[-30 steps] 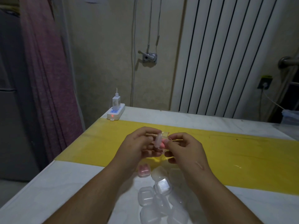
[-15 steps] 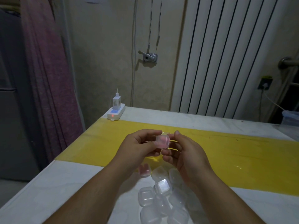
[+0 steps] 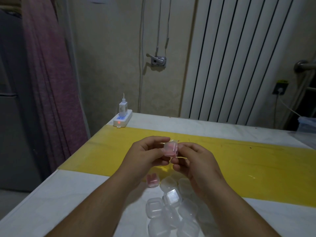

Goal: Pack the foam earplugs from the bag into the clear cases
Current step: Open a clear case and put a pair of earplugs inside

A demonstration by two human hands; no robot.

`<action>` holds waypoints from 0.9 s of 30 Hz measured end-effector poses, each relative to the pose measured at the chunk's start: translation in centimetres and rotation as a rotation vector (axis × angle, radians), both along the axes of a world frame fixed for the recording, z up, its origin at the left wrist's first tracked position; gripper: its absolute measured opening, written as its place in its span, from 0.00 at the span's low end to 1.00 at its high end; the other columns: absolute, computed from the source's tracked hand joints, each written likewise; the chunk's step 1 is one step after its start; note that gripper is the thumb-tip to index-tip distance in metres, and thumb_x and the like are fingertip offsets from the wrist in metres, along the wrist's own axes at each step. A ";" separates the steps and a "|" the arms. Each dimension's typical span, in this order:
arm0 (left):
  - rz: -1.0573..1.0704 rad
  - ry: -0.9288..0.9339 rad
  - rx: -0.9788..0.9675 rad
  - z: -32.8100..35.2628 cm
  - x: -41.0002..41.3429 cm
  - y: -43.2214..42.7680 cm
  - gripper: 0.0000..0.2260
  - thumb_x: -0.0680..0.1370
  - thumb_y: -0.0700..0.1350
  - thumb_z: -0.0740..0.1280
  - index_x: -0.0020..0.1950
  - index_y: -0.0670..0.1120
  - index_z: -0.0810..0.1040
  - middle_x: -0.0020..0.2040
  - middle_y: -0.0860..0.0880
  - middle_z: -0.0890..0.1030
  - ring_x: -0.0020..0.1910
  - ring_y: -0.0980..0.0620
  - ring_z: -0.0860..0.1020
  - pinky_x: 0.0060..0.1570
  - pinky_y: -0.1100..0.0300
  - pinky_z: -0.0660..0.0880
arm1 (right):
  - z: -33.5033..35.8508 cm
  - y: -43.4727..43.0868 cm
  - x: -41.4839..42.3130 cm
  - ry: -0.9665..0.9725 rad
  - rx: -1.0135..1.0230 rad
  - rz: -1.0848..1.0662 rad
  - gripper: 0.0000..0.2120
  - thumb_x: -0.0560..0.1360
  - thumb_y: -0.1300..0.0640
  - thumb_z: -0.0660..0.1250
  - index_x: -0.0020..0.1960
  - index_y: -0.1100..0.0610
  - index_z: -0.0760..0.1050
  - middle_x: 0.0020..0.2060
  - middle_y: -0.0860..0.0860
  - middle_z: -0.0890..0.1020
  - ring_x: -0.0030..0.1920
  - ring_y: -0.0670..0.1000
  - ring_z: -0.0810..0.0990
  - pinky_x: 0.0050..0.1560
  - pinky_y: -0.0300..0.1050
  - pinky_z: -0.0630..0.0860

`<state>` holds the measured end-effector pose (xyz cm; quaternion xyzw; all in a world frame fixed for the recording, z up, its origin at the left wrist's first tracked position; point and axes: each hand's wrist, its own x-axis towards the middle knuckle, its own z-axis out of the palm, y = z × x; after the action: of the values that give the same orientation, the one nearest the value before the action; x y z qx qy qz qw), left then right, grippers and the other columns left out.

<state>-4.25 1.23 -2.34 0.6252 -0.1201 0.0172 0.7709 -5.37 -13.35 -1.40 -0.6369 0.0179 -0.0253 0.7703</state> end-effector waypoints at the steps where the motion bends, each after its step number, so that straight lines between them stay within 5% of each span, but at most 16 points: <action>1: -0.004 0.000 0.001 0.0 0.0 0.0 0.13 0.76 0.29 0.64 0.55 0.41 0.82 0.48 0.39 0.84 0.38 0.46 0.81 0.40 0.59 0.81 | 0.0 0.0 0.0 -0.006 -0.026 -0.016 0.05 0.77 0.62 0.66 0.46 0.61 0.80 0.36 0.57 0.83 0.34 0.52 0.80 0.35 0.43 0.78; 11: -0.004 0.010 0.014 -0.1 0.0 0.0 0.13 0.76 0.29 0.63 0.55 0.41 0.82 0.42 0.43 0.84 0.34 0.49 0.81 0.38 0.60 0.81 | -0.1 0.0 0.1 -0.040 -0.147 -0.051 0.03 0.74 0.63 0.67 0.44 0.59 0.80 0.35 0.56 0.83 0.30 0.50 0.79 0.30 0.43 0.76; 18: 0.037 -0.002 0.036 -0.1 0.0 -0.1 0.14 0.75 0.29 0.66 0.54 0.43 0.82 0.41 0.46 0.84 0.36 0.48 0.81 0.39 0.59 0.80 | -0.2 -0.1 0.3 -0.015 -0.051 -0.013 0.19 0.81 0.48 0.60 0.46 0.62 0.80 0.36 0.60 0.83 0.33 0.53 0.79 0.34 0.47 0.77; 22: 0.056 0.006 0.031 -0.2 -0.1 -0.1 0.14 0.75 0.30 0.68 0.56 0.44 0.81 0.41 0.47 0.83 0.38 0.47 0.82 0.41 0.57 0.81 | -0.5 0.1 0.1 -0.074 -0.131 0.005 0.08 0.75 0.55 0.70 0.45 0.60 0.83 0.35 0.55 0.84 0.34 0.49 0.80 0.35 0.41 0.77; 27: 0.078 -0.001 0.075 -0.2 -0.1 -0.1 0.10 0.74 0.35 0.71 0.54 0.41 0.81 0.43 0.42 0.84 0.40 0.47 0.82 0.42 0.56 0.81 | -0.5 0.0 0.1 -0.108 -0.215 -0.023 0.03 0.74 0.61 0.72 0.46 0.61 0.83 0.33 0.53 0.84 0.31 0.44 0.81 0.32 0.36 0.76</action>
<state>-4.32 1.17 -2.53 0.6578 -0.0969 0.0430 0.7457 -5.27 -13.34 -1.95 -0.7132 -0.0191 -0.0705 0.6972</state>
